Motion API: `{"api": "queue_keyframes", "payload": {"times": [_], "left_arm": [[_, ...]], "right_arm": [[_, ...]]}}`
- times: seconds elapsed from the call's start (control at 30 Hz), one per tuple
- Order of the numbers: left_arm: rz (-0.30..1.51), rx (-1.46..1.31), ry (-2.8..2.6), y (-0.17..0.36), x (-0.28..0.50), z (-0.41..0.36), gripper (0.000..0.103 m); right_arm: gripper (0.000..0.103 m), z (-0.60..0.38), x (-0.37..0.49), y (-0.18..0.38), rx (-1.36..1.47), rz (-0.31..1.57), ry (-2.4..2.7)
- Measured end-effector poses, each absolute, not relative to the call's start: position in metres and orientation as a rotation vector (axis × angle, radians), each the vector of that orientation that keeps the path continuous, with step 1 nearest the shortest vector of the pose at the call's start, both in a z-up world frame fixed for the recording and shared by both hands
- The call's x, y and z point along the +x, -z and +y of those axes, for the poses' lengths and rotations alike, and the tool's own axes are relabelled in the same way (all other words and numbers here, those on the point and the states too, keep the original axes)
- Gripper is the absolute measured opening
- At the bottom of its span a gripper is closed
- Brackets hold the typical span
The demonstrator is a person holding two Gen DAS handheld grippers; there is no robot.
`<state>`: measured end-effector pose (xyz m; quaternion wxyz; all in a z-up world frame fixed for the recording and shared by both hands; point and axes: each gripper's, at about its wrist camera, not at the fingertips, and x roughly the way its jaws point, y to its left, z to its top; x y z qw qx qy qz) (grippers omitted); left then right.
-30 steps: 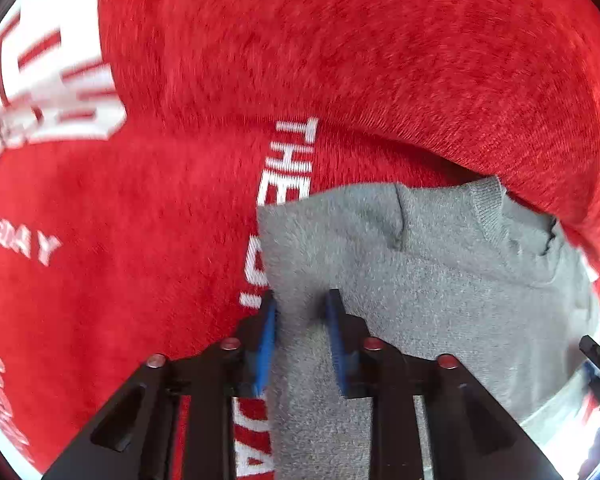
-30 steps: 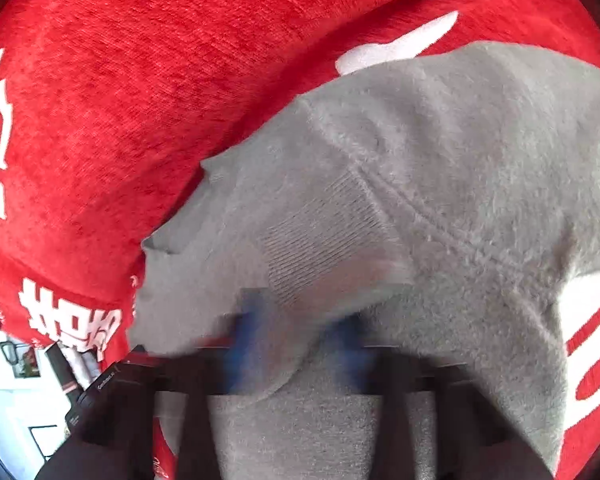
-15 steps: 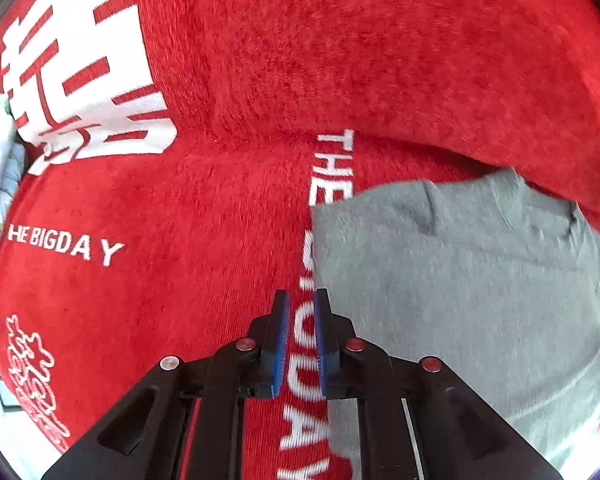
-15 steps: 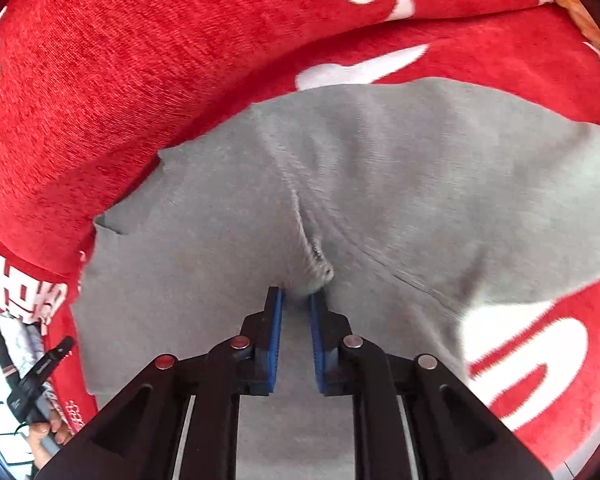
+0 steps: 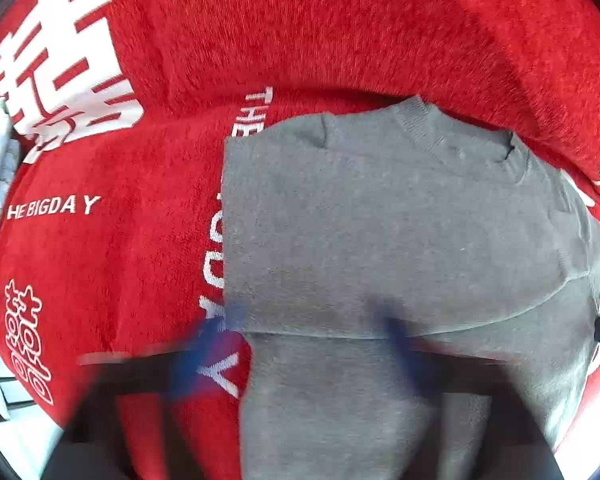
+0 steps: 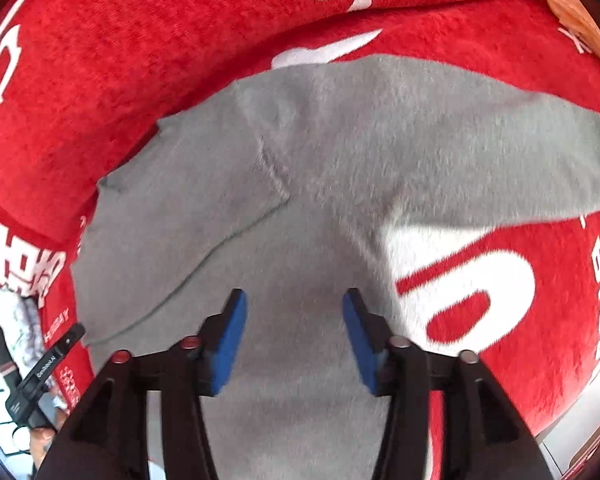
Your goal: Fold small clothes
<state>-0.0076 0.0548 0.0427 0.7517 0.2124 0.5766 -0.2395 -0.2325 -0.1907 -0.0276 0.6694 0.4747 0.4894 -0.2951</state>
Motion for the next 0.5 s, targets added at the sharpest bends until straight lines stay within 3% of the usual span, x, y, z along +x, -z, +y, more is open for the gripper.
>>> {"api": "queue_keyframes", "payload": {"times": [0.2, 0.5], "left_arm": [[1.254, 0.507, 0.553, -0.047, -0.028, 0.037, 0.102], [1.299, 0.601, 0.586, -0.032, -0.067, -0.002, 0.102]], "right_arm": [[0.07, -0.177, -0.237, 0.032, 1.097, 1.111, 0.611], [0.071, -0.177, -0.266, 0.036, 1.144, 1.104, 0.61]]}}
